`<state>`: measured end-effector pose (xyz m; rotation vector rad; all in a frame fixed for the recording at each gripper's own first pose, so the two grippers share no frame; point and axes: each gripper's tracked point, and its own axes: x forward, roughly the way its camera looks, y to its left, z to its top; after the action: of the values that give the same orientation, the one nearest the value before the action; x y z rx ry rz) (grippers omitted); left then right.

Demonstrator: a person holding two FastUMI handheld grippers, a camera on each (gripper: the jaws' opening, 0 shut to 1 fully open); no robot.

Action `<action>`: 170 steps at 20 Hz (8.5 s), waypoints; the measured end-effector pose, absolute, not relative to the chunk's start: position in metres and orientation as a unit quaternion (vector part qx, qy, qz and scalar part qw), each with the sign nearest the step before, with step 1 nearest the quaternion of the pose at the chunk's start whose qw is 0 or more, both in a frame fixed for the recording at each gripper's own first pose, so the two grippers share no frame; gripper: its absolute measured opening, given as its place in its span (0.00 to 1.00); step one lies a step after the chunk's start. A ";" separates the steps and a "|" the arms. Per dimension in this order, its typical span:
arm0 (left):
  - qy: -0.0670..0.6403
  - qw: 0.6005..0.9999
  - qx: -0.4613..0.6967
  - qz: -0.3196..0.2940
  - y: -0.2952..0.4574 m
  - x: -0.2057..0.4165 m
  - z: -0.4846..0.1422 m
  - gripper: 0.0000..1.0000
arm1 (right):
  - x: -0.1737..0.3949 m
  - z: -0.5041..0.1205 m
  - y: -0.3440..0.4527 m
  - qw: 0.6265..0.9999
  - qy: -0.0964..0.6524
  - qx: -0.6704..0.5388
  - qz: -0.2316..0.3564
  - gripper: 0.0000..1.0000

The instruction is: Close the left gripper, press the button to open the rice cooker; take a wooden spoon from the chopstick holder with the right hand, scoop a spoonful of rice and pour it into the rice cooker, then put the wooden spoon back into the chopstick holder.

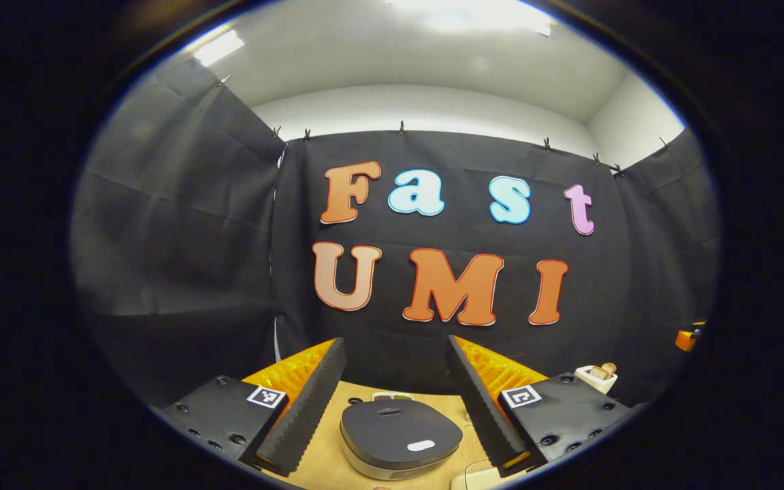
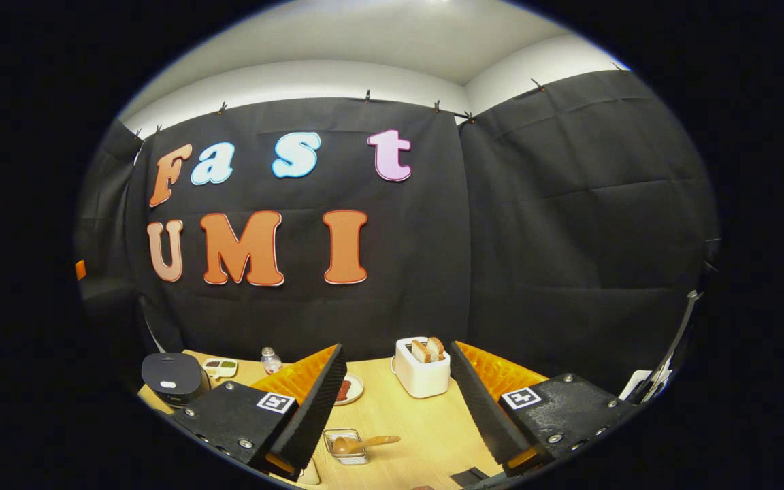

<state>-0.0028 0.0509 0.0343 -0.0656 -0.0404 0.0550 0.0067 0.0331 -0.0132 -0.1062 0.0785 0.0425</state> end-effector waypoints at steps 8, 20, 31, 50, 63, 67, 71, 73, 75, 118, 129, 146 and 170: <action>0.008 0.999 0.011 0.050 0.055 -0.006 0.018 0.81 | 0.006 -0.010 0.031 0.998 0.026 -0.049 0.026 0.95; 0.064 0.998 0.000 -0.022 0.026 0.011 -0.015 0.04 | -0.006 -0.012 0.020 0.998 0.033 -0.056 0.011 0.95; 0.165 0.984 -0.012 -0.072 -0.024 0.082 -0.138 0.04 | -0.005 -0.023 0.007 0.997 0.049 -0.054 -0.003 0.95; 0.299 0.951 0.029 -0.072 -0.026 0.089 -0.270 0.05 | 0.000 -0.048 -0.004 0.996 0.079 -0.043 -0.024 0.95; 0.136 0.990 -0.016 -0.033 -0.002 0.078 -0.098 0.04 | -0.010 -0.070 -0.003 0.997 0.069 -0.022 -0.007 0.95; 0.118 0.993 -0.020 0.000 0.030 0.058 -0.067 0.04 | 0.002 -0.087 0.012 0.999 0.044 -0.001 0.031 0.95; 0.095 0.992 0.016 0.077 0.080 0.038 -0.040 0.05 | 0.018 -0.136 0.022 0.996 0.075 0.018 0.049 0.94; 0.085 0.992 0.017 0.093 0.092 0.024 -0.031 0.05 | 0.026 -0.159 0.027 0.994 0.093 0.027 0.054 0.95; 0.071 0.992 0.013 0.107 0.107 0.016 -0.017 0.09 | 0.035 -0.180 0.030 0.992 0.108 0.028 0.054 0.95; 0.026 0.996 0.023 0.080 0.156 0.020 0.020 0.97 | 0.015 -0.171 0.145 0.961 0.224 0.140 0.086 0.09; 0.054 0.998 0.018 0.040 0.165 0.034 0.002 0.98 | -0.023 -0.250 0.226 0.959 0.256 0.008 0.120 0.09; 0.084 0.993 0.022 0.073 0.206 0.025 -0.021 0.98 | -0.050 -0.317 0.297 0.911 0.340 0.189 0.138 0.10; 0.068 0.995 0.020 0.074 0.204 0.017 -0.001 0.98 | -0.048 -0.302 0.232 0.787 0.366 0.495 0.034 0.09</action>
<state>0.0171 0.2036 -0.0014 0.0398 0.1354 0.1481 -0.0477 0.2318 -0.3022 1.0676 0.7879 0.0733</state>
